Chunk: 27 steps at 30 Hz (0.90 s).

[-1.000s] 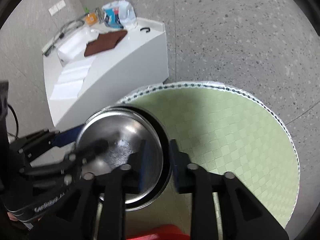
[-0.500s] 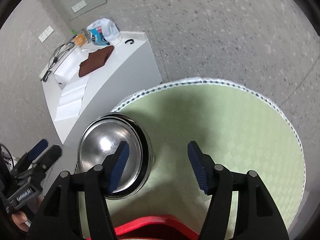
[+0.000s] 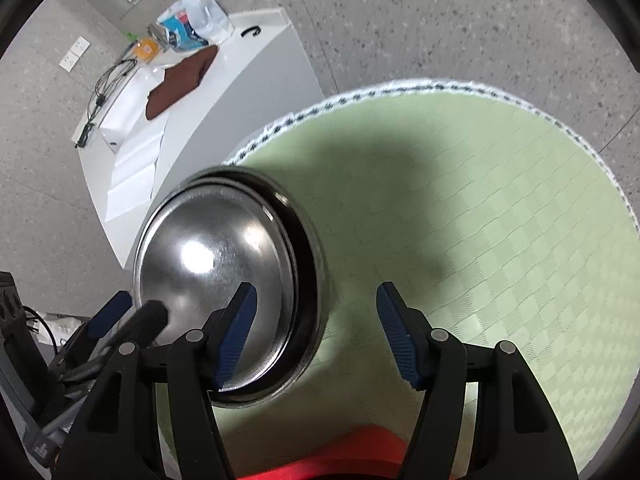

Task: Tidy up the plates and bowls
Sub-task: 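Grasp the nested steel bowls with both grippers and lift over the basin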

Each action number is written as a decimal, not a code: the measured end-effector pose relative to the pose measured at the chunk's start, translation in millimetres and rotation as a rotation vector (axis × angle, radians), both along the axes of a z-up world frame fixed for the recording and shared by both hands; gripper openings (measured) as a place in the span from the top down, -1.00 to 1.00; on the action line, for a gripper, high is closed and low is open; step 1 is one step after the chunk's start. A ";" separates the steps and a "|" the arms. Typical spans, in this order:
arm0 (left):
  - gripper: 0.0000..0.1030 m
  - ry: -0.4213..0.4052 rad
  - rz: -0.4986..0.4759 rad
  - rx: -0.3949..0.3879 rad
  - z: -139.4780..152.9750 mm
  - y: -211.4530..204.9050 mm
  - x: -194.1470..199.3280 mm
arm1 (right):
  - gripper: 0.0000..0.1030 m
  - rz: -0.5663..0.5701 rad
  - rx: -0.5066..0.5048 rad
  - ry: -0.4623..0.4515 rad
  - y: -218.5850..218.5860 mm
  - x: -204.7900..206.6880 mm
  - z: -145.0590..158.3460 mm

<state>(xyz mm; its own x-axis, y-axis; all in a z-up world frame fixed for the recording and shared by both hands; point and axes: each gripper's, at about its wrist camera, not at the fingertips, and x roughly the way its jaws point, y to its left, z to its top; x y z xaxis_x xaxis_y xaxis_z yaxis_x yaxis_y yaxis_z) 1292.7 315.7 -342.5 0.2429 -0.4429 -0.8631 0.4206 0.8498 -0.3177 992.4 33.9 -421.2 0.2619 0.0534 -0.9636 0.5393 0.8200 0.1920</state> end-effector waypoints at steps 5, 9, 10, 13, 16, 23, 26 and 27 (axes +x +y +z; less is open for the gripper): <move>0.18 0.041 -0.045 -0.017 -11.4 -9.4 6.7 | 0.34 -0.002 0.063 0.008 -0.2 1.4 -11.1; 0.34 0.025 -0.059 -0.011 -11.2 -13.1 7.8 | 0.37 -0.005 0.079 -0.018 0.5 0.6 -10.9; 0.34 0.025 -0.056 -0.011 -11.2 -13.2 7.6 | 0.38 -0.010 0.078 -0.024 0.6 -0.4 -10.5; 0.37 0.011 -0.038 -0.021 -5.3 -8.2 5.1 | 0.40 0.002 0.077 -0.046 4.6 -4.6 -5.4; 0.38 -0.015 -0.015 -0.041 11.7 0.6 -5.2 | 0.42 0.019 0.075 -0.084 8.1 -6.5 6.4; 0.38 -0.132 0.031 -0.077 76.0 20.2 -55.8 | 0.43 0.074 0.061 -0.219 18.5 -26.1 66.8; 0.38 -0.179 0.057 -0.103 106.3 26.5 -94.0 | 0.43 0.116 0.049 -0.272 23.0 -43.5 97.6; 0.38 -0.190 0.067 -0.111 115.5 28.5 -108.7 | 0.43 0.129 0.047 -0.291 23.4 -52.6 108.4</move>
